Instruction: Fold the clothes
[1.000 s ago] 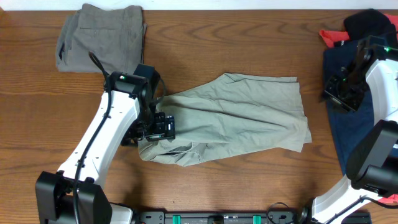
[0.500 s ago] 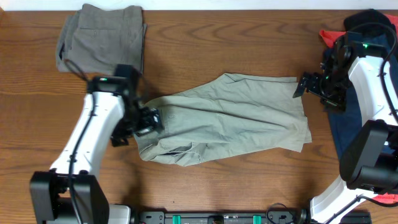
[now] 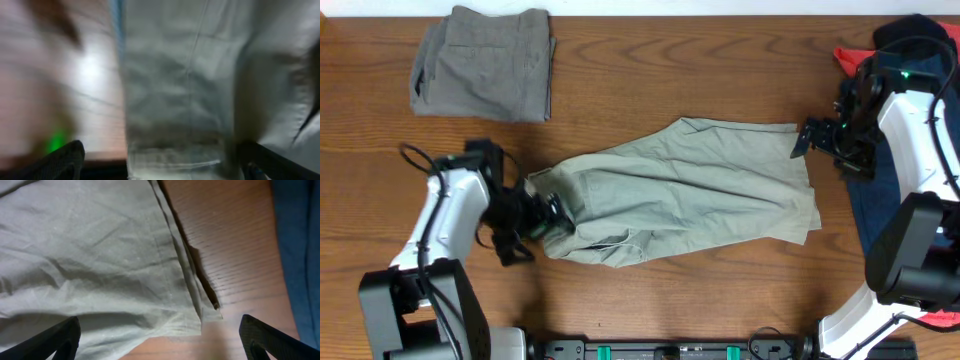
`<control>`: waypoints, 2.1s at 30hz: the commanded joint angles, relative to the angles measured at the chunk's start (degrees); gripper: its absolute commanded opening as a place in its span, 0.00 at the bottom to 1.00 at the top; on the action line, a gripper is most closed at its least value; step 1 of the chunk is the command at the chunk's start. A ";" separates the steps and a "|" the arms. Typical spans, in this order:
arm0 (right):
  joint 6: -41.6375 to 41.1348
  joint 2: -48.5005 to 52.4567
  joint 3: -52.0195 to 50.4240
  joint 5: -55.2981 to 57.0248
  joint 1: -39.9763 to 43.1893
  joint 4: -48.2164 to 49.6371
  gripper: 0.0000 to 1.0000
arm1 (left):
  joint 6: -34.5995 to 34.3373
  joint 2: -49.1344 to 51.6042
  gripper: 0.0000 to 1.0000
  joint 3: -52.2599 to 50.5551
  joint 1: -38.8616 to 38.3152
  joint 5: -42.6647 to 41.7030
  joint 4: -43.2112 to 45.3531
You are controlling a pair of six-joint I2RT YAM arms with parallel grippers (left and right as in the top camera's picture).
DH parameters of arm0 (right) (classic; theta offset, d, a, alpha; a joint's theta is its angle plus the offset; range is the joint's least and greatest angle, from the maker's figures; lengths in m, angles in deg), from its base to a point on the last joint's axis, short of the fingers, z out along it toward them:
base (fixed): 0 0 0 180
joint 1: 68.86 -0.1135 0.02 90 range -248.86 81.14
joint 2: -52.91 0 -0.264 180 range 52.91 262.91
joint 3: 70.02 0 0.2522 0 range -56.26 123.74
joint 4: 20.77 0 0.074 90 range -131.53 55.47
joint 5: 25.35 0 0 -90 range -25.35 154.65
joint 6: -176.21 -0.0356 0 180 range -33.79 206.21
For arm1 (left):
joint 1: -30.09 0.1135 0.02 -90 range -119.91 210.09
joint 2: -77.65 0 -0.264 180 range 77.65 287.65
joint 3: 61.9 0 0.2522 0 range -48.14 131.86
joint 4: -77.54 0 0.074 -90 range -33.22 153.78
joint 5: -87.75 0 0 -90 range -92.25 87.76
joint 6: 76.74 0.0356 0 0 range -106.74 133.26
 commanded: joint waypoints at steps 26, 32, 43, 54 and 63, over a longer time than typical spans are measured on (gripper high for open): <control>-4.26 -1.11 -20.52 -1.46 -3.41 16.55 0.33 | -4.70 0.11 0.06 -5.62 0.96 2.89 14.47; -8.46 -1.11 -21.40 -1.40 -3.87 18.97 0.01 | -4.66 0.11 0.06 0.72 2.51 2.91 16.44; -9.11 -1.11 -16.65 -1.40 2.56 17.88 0.01 | -4.70 0.11 0.08 11.69 2.75 16.06 20.50; -3.56 -1.14 -6.40 -1.38 4.72 7.63 0.34 | -4.70 0.07 0.98 12.50 2.75 16.33 17.97; -2.78 -1.14 -5.03 -1.03 4.00 5.03 0.89 | -2.69 -0.13 0.98 12.48 0.85 9.66 8.22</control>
